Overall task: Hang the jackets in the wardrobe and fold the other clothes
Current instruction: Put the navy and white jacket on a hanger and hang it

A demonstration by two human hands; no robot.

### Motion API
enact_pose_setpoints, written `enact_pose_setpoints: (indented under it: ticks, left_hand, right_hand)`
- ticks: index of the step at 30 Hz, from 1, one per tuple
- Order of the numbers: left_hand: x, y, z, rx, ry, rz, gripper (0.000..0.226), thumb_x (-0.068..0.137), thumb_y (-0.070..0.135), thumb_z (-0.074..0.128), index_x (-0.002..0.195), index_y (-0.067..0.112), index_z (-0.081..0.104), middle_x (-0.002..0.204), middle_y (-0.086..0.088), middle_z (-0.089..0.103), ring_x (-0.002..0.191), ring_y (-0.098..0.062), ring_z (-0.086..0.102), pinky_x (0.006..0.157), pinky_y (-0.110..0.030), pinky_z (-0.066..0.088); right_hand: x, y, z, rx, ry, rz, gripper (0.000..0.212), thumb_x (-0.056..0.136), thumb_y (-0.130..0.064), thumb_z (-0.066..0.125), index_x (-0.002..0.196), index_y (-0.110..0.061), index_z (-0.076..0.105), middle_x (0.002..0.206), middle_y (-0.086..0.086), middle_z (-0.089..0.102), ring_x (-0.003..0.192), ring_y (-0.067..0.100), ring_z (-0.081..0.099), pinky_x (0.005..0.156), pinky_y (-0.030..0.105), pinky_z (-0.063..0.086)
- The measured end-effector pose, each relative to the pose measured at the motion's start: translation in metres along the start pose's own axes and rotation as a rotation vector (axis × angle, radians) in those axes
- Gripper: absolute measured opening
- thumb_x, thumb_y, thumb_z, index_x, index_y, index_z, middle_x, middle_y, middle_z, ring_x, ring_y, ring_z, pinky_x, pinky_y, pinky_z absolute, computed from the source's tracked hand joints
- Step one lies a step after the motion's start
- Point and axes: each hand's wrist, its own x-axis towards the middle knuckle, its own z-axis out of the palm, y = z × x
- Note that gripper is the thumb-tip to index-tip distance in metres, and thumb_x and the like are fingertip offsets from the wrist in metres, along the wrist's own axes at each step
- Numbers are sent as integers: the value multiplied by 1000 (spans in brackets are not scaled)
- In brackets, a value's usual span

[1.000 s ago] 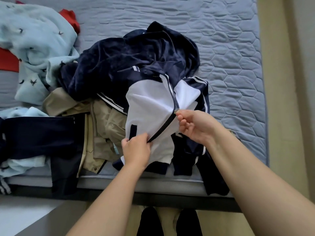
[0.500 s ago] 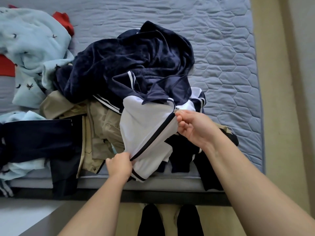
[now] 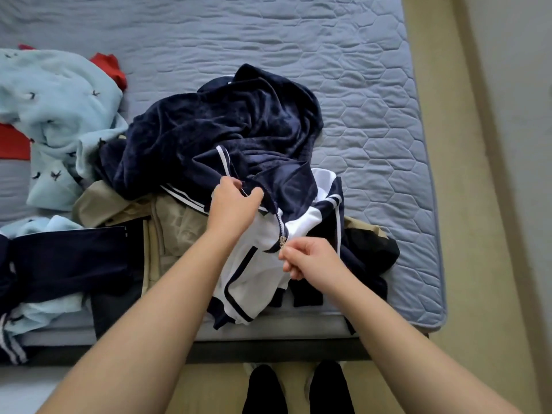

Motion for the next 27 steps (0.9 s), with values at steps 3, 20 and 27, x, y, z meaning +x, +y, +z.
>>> enact_pose_setpoints:
  ticks: [3,20,27]
  left_hand:
    - [11,33,5,-173,-281,-366,73,77,53,68,130,9,42,119,-6,55,97,-23,61,76,-34,55]
    - [-23,-28,20,-317,-604,-691,71,70,71,61,97,7,50,102,-18,65,87,-35,68,67,-42,54]
    - [-34,-45,40,-24,-597,-612,23,92,21,48,85,0,54,80,-15,58,76,-28,60,79,-36,49]
  right_hand:
    - [-17,8,7,-158,-26,4,24,90,-12,52,71,-15,66,58,-5,62,49,3,54,55,15,45]
    - [-55,45,51,-1283,-222,-213,27,72,2,48,63,-18,32,60,2,33,60,29,36,48,31,16]
    - [-52,64,71,-1354,-307,-172,30,74,3,48,60,-18,31,64,3,33,56,27,36,48,30,16]
